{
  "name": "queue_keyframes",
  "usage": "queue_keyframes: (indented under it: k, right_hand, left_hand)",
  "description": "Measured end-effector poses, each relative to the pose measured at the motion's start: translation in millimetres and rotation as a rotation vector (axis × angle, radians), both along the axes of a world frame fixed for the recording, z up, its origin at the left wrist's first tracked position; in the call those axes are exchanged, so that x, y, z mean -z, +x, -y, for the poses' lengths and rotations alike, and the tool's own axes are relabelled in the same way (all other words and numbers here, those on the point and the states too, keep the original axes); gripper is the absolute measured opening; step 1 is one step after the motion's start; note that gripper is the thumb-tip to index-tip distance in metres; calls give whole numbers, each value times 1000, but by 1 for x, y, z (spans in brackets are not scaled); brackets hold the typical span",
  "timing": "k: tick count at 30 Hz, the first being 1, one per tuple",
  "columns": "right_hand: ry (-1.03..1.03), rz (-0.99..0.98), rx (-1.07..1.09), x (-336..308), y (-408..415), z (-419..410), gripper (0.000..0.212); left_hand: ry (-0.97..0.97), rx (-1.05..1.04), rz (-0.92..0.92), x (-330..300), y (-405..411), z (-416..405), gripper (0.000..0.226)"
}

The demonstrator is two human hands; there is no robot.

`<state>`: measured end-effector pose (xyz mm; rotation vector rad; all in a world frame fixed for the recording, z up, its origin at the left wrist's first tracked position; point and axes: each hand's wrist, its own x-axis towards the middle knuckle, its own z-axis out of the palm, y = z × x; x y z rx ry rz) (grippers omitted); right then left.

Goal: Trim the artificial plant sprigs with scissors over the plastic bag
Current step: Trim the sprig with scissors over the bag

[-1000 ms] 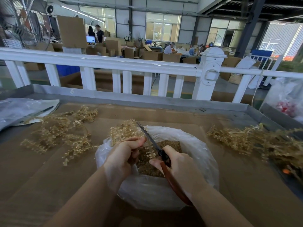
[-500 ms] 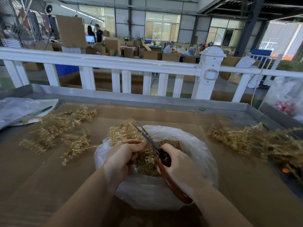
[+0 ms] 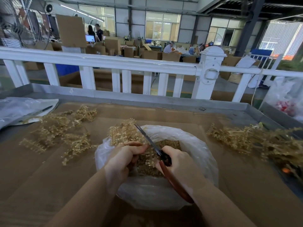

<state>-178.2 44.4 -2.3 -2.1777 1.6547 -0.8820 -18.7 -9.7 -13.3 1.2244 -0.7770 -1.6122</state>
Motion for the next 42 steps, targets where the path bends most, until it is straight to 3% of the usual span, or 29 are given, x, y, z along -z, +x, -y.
queue_keyframes:
  k: [6, 9, 12, 16, 23, 28, 30, 34, 42]
  right_hand:
    - [20, -30, 4, -1, -2, 1, 15]
    - [30, 50, 38, -1, -4, 1, 13]
    - [45, 239, 134, -4, -5, 3, 9]
    - [118, 608, 198, -10, 0, 3, 12]
    - [208, 1043, 286, -22, -1, 3, 14]
    - [154, 806, 265, -23, -5, -3, 10]
    - [81, 616, 283, -22, -7, -4, 8]
    - [-89, 262, 299, -17, -5, -8, 10]
    - [-131, 88, 275, 16, 10, -6, 17]
  left_hand:
    - [0, 32, -10, -3, 0, -4, 23]
    - [-44, 84, -19, -3, 2, -7, 30]
    - [-76, 122, -109, -6, -1, -8, 17]
    - [-102, 172, -165, -8, -8, -10, 35]
    - [-221, 176, -1, -7, -11, -14, 36]
    - [-308, 136, 58, 0, -11, -17, 27]
    - [-298, 123, 20, 3, -11, -19, 25]
    - [-202, 116, -103, 14, -8, -21, 49]
    - [-177, -7, -192, 21, -11, -20, 25]
